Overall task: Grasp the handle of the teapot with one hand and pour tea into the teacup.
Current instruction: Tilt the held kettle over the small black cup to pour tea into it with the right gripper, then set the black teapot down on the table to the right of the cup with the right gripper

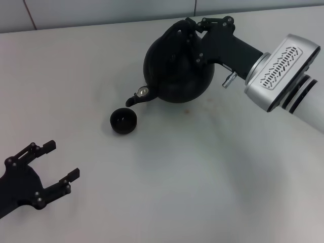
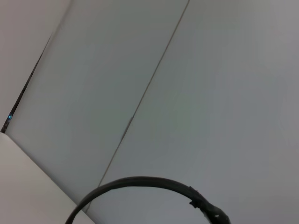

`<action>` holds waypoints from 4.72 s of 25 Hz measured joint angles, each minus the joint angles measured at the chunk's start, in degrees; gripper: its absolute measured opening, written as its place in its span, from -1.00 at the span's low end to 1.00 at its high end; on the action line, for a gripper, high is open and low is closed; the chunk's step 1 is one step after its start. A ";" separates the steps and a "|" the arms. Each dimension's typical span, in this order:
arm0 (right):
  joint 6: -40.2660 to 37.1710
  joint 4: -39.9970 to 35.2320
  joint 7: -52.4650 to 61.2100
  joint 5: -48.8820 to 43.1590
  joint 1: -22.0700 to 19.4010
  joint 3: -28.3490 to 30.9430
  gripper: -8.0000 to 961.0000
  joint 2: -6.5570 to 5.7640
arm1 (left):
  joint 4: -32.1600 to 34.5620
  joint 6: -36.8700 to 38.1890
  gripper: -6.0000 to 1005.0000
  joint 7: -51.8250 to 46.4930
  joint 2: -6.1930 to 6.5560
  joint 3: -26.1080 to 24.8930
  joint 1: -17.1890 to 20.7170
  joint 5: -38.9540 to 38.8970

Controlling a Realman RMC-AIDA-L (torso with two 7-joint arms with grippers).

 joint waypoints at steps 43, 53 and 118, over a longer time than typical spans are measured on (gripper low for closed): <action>0.10 0.62 11.22 1.18 -0.39 1.07 -0.82 0.09 | -0.08 0.09 0.63 0.00 -0.09 -0.07 -0.08 0.00; -1.31 -2.09 26.39 2.24 -3.29 1.67 -0.82 -0.09 | -0.08 0.09 0.63 0.00 -0.09 -0.07 -0.28 0.00; 1.38 -3.89 28.91 2.36 -8.01 1.37 0.38 -0.01 | -0.79 0.54 0.63 0.00 -0.10 -0.16 -0.33 -0.89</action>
